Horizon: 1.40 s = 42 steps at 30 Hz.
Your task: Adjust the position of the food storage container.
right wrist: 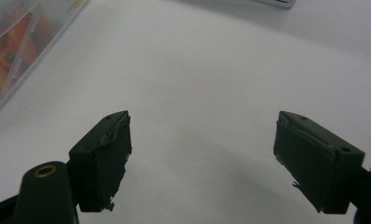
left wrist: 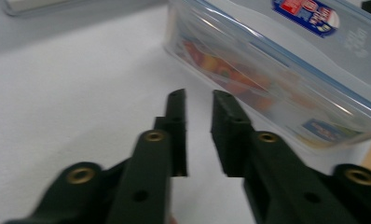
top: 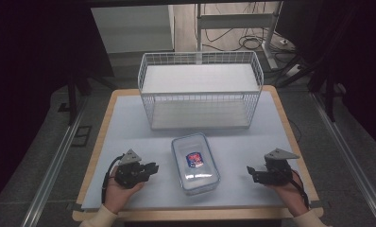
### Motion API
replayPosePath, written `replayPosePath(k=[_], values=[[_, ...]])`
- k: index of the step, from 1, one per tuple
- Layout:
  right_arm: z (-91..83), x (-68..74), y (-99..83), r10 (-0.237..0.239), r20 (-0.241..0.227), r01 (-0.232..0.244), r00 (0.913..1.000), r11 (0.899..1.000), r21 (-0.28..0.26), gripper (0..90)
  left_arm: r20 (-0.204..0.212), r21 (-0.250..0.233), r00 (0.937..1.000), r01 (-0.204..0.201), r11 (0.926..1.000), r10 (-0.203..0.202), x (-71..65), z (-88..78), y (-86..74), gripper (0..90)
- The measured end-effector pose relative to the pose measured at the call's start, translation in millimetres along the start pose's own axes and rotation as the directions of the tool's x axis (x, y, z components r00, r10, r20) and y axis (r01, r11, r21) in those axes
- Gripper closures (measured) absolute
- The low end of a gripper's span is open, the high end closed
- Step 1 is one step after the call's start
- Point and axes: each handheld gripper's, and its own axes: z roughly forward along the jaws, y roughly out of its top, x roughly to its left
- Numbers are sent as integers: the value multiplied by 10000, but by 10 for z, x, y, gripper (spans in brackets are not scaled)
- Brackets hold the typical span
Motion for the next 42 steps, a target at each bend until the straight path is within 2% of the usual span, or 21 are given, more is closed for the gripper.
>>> replayPosePath(k=[2, 6, 13, 14, 16, 21, 24, 26, 31, 32, 34, 42], values=[[0, 4, 1, -17, 6, 17, 10000, 10000, 15, 192, 83, 32, 10000, -37, 10000, 37, -12, -2, 4, 817], [-9, 9, 5, -106, 64, 106, 9999, 9999, 7, 192, 518, 318, 9984, -263, 9991, 246, -83, -2, 8, 891], [7, 6, -1, -57, 24, 57, 10000, 9999, 108, 195, 990, 709, 9935, -636, 9955, 564, -234, 89, -33, 897], [9, 13, 1, -43, 23, 43, 10000, 9999, 122, 195, 1178, 856, 9908, -776, 9933, 672, -293, 139, -40, 897], [7, 16, 5, -54, 40, 53, 10000, 9999, 122, 194, 1246, 931, 9892, -887, 9917, 768, -324, 161, -42, 897], [1, 29, 14, -66, 39, 65, 10000, 10000, 56, 195, 1643, 1253, 9790, -1425, 9818, 1211, -464, 245, -62, 897], [8, 30, 9, -56, 32, 55, 10000, 9999, 109, 194, 1872, 1389, 9742, -1530, 9784, 1258, -516, 286, -70, 898], [10, 28, 10, -52, 3, 52, 10000, 9999, 127, 197, 2062, 1521, 9681, -1754, 9727, 1424, -579, 331, -71, 898], [12, 24, 8, -34, 8, 34, 10000, 9999, 155, 198, 2168, 1564, 9645, -1871, 9698, 1511, -641, 376, -63, 897], [8, 22, 9, -23, 13, 22, 10000, 9999, 157, 198, 2078, 1650, 9651, -1953, 9668, 1595, -641, 391, -64, 897], [6, 22, 9, -29, 10, 28, 10000, 9999, 150, 198, 2107, 1627, 9662, -1847, 9692, 1487, -637, 396, -69, 897], [11, 19, 11, -22, 1, 22, 10000, 9998, 178, 198, 2153, 1642, 9650, -1870, 9685, 1498, -659, 420, -53, 897]])
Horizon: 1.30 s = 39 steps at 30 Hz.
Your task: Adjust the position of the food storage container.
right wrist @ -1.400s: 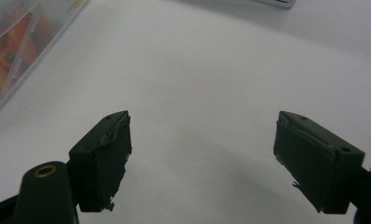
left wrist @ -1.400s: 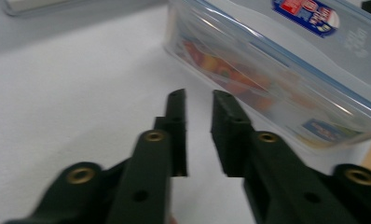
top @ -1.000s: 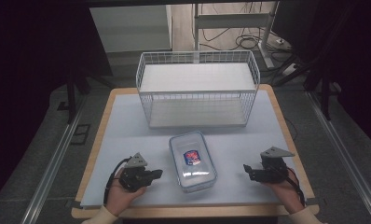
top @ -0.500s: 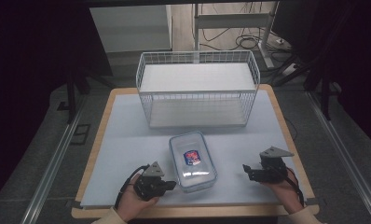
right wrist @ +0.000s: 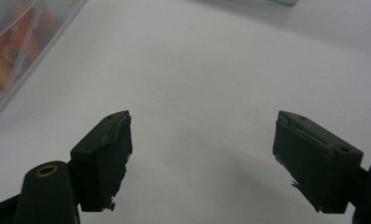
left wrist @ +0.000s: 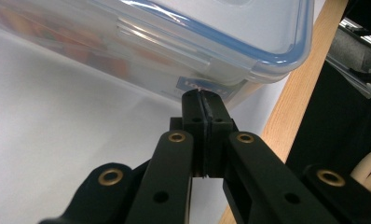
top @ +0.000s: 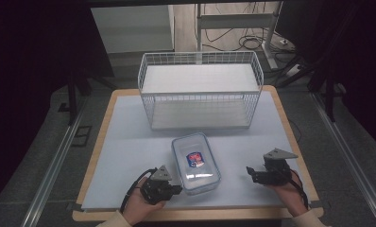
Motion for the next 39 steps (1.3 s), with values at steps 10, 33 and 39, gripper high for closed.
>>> replayPosePath(k=[10, 33, 39], values=[[14, -7, -2, 46, -71, -46, 10000, 10000, 34, 198, 159, -25, 9998, -145, 9999, 145, -53, 112, 101, 897], [34, -17, 1, 194, -188, -192, 9996, 9998, 86, 198, 472, 17, 9970, -610, 9981, 608, -233, 482, 389, 897], [30, -30, 1, 240, -218, -238, 9995, 9997, 61, 198, 598, -103, 9968, -531, 9985, 537, -257, 571, 490, 897]])
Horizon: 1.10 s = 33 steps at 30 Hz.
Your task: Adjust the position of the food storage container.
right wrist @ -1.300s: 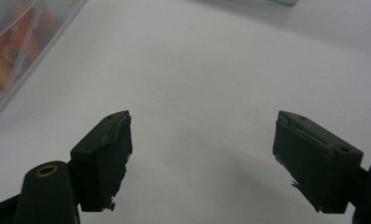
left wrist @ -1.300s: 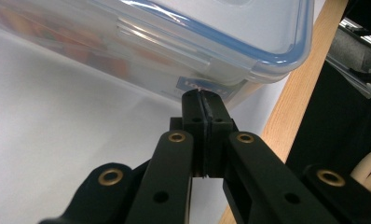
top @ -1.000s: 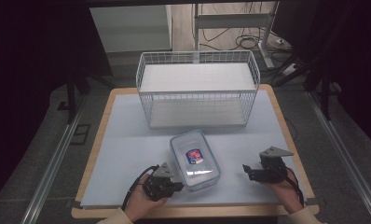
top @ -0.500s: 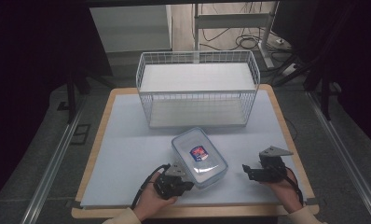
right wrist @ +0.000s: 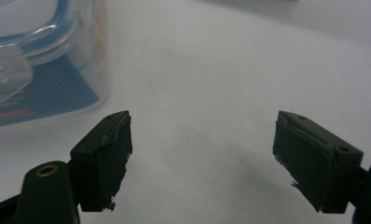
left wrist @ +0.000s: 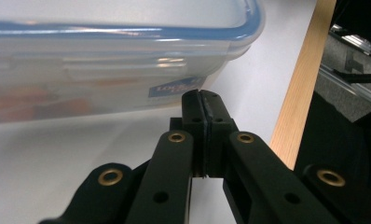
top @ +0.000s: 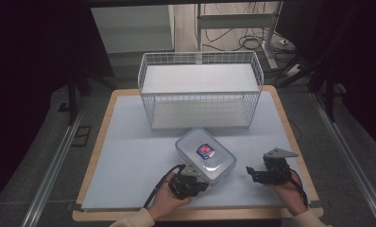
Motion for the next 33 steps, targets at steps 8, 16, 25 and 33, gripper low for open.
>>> replayPosePath(k=[8, 16, 25, 33], values=[[0, -12, -1, 32, -9, -32, 10000, 10000, -9, 198, 67, -190, 9999, 121, 9997, -120, -1, 147, 143, 897], [1, -20, -3, 77, -8, -77, 10000, 10000, 5, 198, 41, -438, 9995, 305, 9986, -303, 11, 289, 279, 897], [-3, -23, -6, 82, -4, -82, 10000, 10000, -1, 198, -56, -501, 9998, 187, 9986, -190, -15, 375, 357, 897], [-24, -38, -8, 122, 1, -122, 9999, 9999, -58, 198, -317, -493, 9992, -264, 9984, 248, -32, 93, 182, 894]])
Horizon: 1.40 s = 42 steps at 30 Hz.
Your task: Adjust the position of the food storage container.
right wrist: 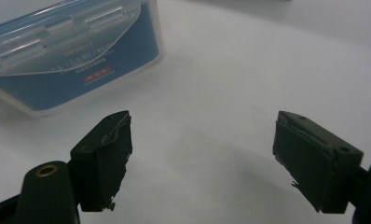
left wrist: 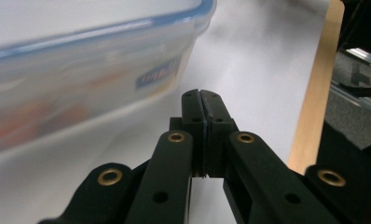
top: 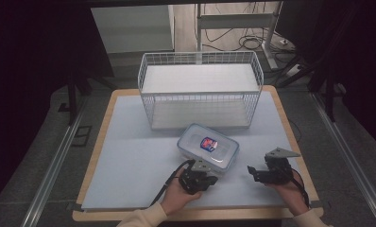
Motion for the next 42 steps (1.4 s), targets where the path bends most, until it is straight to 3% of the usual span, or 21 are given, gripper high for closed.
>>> replayPosePath(k=[7, 8, 11, 12, 13, 14, 16, 19, 20, 22, 28, 30, 31, 32, 33, 34, 35, 36, 37, 42], values=[[-10, -2, 1, 30, -11, -30, 10000, 10000, -15, 205, -268, -373, 9983, 500, 9981, -511, 140, -340, -135, 883], [-22, -5, 8, 31, -95, -31, 10000, 10000, -42, 229, -428, -435, 9967, 674, 9968, -693, 200, -441, -204, 877], [-36, -15, 17, 85, -149, -87, 9999, 9999, -92, 248, -741, -618, 9935, 823, 9947, -868, 261, -541, -286, 830], [-45, -30, 22, 145, -259, -147, 9996, 9998, -99, 273, -1275, -936, 9848, 1069, 9899, -1184, 323, -632, -369, 695], [-45, -30, 22, 145, -259, -147, 9996, 9998, -99, 273, -1275, -936, 9848, 1069, 9899, -1184, 323, -632, -369, 607], [-47, -37, 24, 188, -322, -190, 9993, 9998, -81, 282, -1379, -952, 9795, 1346, 9863, -1470, 362, -668, -406, 607], [-52, -51, 38, 273, -492, -275, 9984, 9996, -31, 318, -1475, -998, 9706, 1767, 9792, -1902, 442, -727, -478, 448], [-70, -53, 62, 244, -600, -248, 9979, 9997, -72, 371, -1608, -1003, 9590, 2191, 9705, -2332, 532, -781, -545, 383], [-103, -51, 109, 166, -709, -181, 9973, 9996, -201, 436, -1658, -1038, 9565, 2251, 9688, -2401, 552, -793, -555, 356], [-121, -52, 141, 126, -796, -149, 9968, 9995, -284, 480, -1656, -1024, 9535, 2373, 9660, -2518, 581, -804, -560, 346], [-145, 6, 473, -223, -1493, 139, 9885, 9983, -573, 815, -1621, -788, 9539, 2427, 9669, -2526, 600, -761, -567, 325], [-41, 71, 707, -481, -1762, 406, 9832, 9981, -457, 885, -1662, -807, 9546, 2368, 9682, -2474, 599, -768, -570, 325], [-41, 71, 707, -481, -1762, 406, 9832, 9981, -457, 885, -1641, -842, 9547, 2372, 9678, -2483, 601, -774, -571, 325], [63, 124, 877, -616, -1912, 563, 9796, 9979, -329, 894, -1640, -863, 9545, 2376, 9675, -2491, 606, -781, -572, 325], [63, 124, 877, -616, -1912, 563, 9796, 9979, -329, 894, -1680, -925, 9532, 2388, 9667, -2515, 610, -783, -575, 325], [176, 182, 1050, -713, -1970, 694, 9778, 9975, -163, 898, -1670, -915, 9519, 2443, 9654, -2567, 626, -789, -583, 325], [176, 182, 1050, -713, -1970, 694, 9778, 9975, -163, 898, -1670, -915, 9519, 2443, 9654, -2567, 626, -789, -583, 325], [299, 240, 1211, -915, -2032, 945, 9749, 9955, 47, 898, -1697, -923, 9505, 2476, 9645, -2603, 635, -784, -590, 325], [299, 240, 1211, -915, -2032, 945, 9749, 9955, 47, 898, -1697, -923, 9505, 2476, 9645, -2603, 635, -784, -590, 325], [619, 364, 1512, -1369, -1739, 1500, 9752, 9866, 644, 899, -1720, -886, 9508, 2456, 9653, -2576, 642, -778, -597, 325]])
